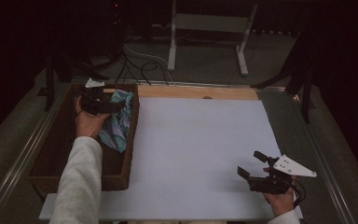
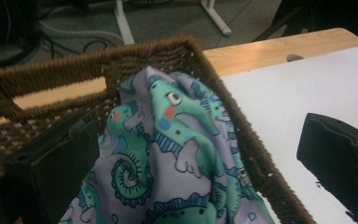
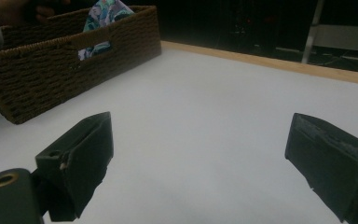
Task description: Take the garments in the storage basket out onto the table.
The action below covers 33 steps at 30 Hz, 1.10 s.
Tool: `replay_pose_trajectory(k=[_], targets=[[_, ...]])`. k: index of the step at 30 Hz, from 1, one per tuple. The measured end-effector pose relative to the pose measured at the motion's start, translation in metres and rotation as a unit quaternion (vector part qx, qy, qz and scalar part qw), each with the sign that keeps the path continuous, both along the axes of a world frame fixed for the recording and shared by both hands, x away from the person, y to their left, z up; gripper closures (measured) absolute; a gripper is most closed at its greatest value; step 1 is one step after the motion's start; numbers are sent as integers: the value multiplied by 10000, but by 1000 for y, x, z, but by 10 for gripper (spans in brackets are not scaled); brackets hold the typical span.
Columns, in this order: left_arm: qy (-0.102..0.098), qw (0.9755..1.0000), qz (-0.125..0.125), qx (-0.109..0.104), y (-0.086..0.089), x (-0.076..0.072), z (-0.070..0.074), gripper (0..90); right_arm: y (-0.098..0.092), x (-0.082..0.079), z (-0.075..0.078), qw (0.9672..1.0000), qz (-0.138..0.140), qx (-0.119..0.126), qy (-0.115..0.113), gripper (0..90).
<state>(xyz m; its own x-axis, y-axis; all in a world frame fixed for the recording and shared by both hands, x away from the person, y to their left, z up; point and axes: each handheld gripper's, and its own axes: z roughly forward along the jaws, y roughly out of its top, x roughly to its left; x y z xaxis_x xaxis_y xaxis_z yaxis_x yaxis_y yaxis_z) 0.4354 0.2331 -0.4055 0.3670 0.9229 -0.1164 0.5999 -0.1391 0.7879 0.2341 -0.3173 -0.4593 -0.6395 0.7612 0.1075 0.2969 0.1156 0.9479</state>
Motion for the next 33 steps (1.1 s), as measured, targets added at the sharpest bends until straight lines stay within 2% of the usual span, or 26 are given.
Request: replay_pose_trajectory(k=[3, 9, 14, 18, 22, 23, 25, 28, 30, 33], targets=[[117, 9999, 61, 69, -1, 3, -9, 0, 0, 0, 0, 10000, -2, 9, 0, 77], [409, 9991, 124, 34, -2, 10, -29, 0, -2, 0, -1, 10000, -7, 23, -3, 77], [678, 9974, 201, 138, -3, 14, -46, 0, -4, -1, 0, 10000, -25, 34, 1, 77], [946, 9951, 179, 229, -4, 16, -57, 0, -5, -1, 0, 10000, -34, 34, 2, 76], [1281, 9912, 189, 268, -7, 19, -66, 0, -5, -1, 0, 10000, -31, 30, -2, 77], [1417, 9891, 219, 328, -8, 20, -68, 0, -4, -2, 0, 10000, -34, 33, 3, 77], [1658, 9854, 284, 270, -8, 21, -71, 0, -4, -2, 0, 10000, -35, 29, -1, 77], [1859, 9808, 489, 328, -8, 23, -73, 17, -5, -2, 0, 10000, -28, 29, -10, 77], [1921, 9792, 479, 435, -9, 22, -74, 76, -5, -1, 0, 10000, -30, 30, -5, 77], [2005, 9772, 364, 595, -10, 21, -75, 298, -4, -2, 0, 10000, -25, 17, -6, 77]])
